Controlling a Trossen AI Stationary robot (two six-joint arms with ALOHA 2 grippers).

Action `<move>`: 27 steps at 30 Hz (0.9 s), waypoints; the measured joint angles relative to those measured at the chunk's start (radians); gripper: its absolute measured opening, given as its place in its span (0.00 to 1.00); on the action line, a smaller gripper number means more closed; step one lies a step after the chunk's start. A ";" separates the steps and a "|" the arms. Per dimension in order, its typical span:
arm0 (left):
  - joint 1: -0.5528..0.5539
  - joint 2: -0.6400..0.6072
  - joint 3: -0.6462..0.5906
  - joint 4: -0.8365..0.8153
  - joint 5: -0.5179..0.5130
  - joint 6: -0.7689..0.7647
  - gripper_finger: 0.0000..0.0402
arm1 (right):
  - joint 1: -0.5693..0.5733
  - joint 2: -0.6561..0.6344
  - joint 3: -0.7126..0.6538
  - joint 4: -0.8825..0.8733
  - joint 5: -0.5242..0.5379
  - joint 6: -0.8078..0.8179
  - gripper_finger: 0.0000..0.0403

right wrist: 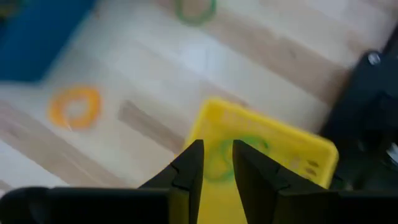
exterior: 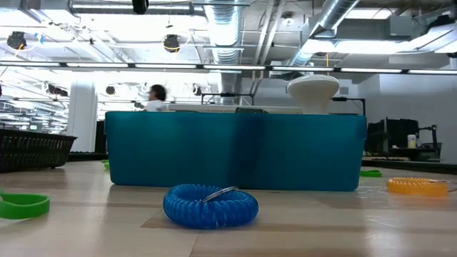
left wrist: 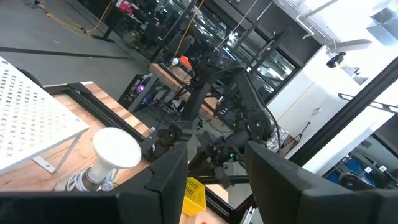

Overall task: Pick & Place Office Desk Supplies
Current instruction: Put the green rubber band into the yellow bin

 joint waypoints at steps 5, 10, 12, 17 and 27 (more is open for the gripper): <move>0.000 0.000 0.000 0.000 -0.003 0.000 0.39 | -0.106 -0.081 0.000 0.005 0.145 -0.002 0.21; 0.000 0.000 0.000 0.000 -0.008 0.000 0.39 | -0.193 -0.187 -0.027 0.061 0.266 -0.163 0.21; 0.000 0.000 0.000 0.001 -0.012 0.002 0.39 | -0.215 -0.246 -0.075 0.142 0.306 -0.247 0.21; 0.000 0.000 0.000 0.002 -0.012 0.003 0.39 | -0.234 -0.429 -0.292 0.448 0.404 -0.391 0.21; 0.000 0.000 0.000 0.017 -0.052 0.009 0.39 | -0.298 -0.669 -0.581 0.800 0.449 -0.539 0.21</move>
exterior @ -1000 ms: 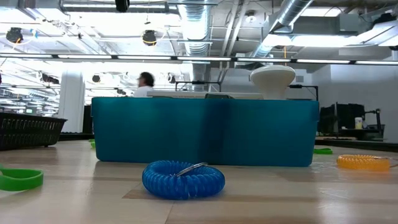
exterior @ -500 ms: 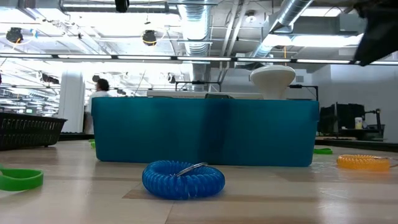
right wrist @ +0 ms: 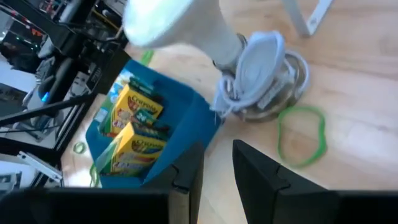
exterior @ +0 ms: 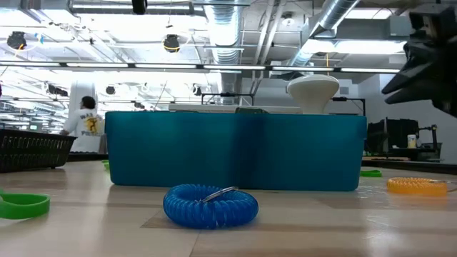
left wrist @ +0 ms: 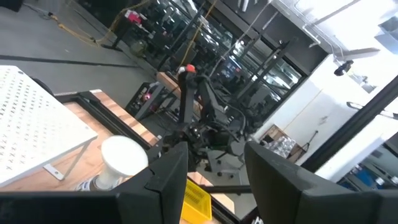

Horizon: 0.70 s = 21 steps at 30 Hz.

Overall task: Pick & Place Office Desk Supplies
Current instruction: Put the green rubber band into the yellow bin

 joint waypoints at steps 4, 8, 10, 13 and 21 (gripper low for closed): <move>0.000 0.000 0.000 0.001 -0.008 0.001 0.39 | -0.094 -0.001 0.006 0.037 -0.025 -0.126 0.21; 0.000 0.000 0.000 0.002 -0.015 0.000 0.39 | -0.222 0.027 0.006 0.027 -0.140 -0.208 0.21; 0.000 0.000 0.000 0.002 -0.023 -0.001 0.39 | -0.289 0.050 0.006 0.026 -0.217 -0.250 0.21; 0.000 0.000 0.000 0.003 -0.024 -0.001 0.39 | -0.378 0.083 0.006 0.030 -0.310 -0.296 0.21; 0.000 0.000 0.000 0.003 -0.025 0.001 0.39 | -0.535 0.179 0.006 0.052 -0.474 -0.372 0.21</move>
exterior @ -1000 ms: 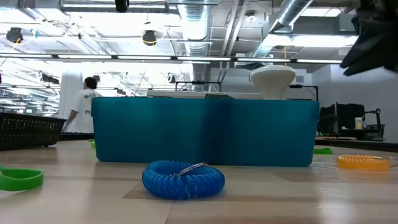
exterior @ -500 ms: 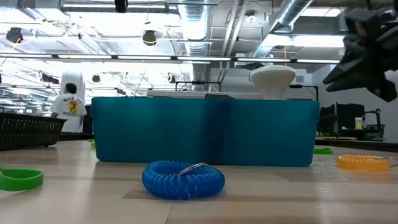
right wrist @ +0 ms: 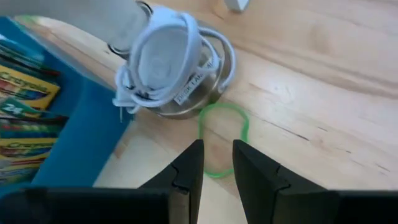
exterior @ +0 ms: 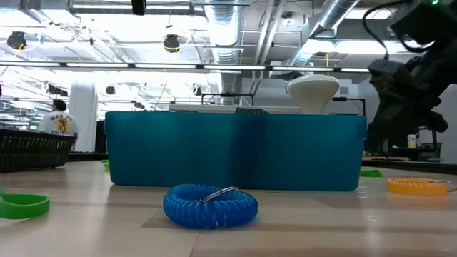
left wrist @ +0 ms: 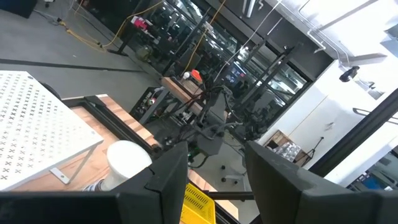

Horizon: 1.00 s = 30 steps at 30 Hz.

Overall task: Pick & Place Office Desk Supplies
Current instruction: Put the green rubber band into the yellow bin

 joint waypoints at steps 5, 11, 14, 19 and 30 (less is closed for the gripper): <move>0.000 0.000 0.000 0.000 0.000 0.001 0.39 | -0.062 0.102 0.000 0.040 -0.094 -0.005 0.21; 0.000 0.000 0.000 0.002 0.000 0.001 0.39 | -0.105 0.219 0.000 0.108 -0.151 0.004 0.21; 0.000 0.000 0.000 0.005 0.000 0.001 0.39 | -0.115 0.261 0.000 0.131 -0.153 -0.001 0.21; 0.000 0.000 0.000 0.005 0.000 0.001 0.39 | -0.113 0.335 0.000 0.134 -0.159 -0.032 0.21; 0.000 0.000 0.000 0.004 0.000 0.001 0.39 | -0.098 0.404 0.006 0.149 -0.135 -0.061 0.19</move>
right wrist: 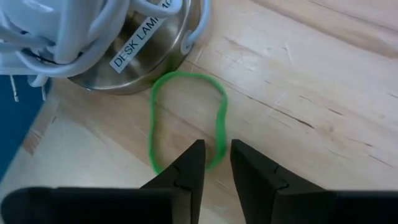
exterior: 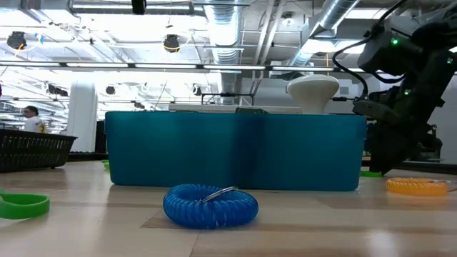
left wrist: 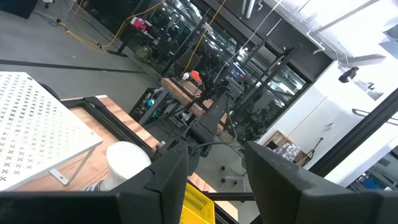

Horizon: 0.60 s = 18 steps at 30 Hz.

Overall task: Pick & Place Office Desk Supplies
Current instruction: Put the green rubber band into the yellow bin

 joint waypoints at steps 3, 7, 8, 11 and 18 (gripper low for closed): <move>0.000 0.000 0.000 0.000 0.000 0.000 0.39 | -0.002 0.000 -0.001 -0.008 -0.001 -0.005 0.13; 0.000 0.000 0.000 0.000 0.000 0.000 0.39 | -0.002 0.000 -0.002 -0.020 -0.003 -0.007 0.02; 0.000 0.000 0.000 0.000 0.000 0.000 0.39 | -0.002 0.000 -0.002 -0.026 -0.003 -0.003 0.02; 0.000 0.000 0.000 0.000 0.000 0.000 0.39 | -0.001 0.000 -0.002 -0.036 -0.006 0.003 0.01; 0.000 0.000 0.000 0.005 0.000 0.000 0.39 | 0.035 -0.065 0.024 -0.150 -0.023 0.013 0.00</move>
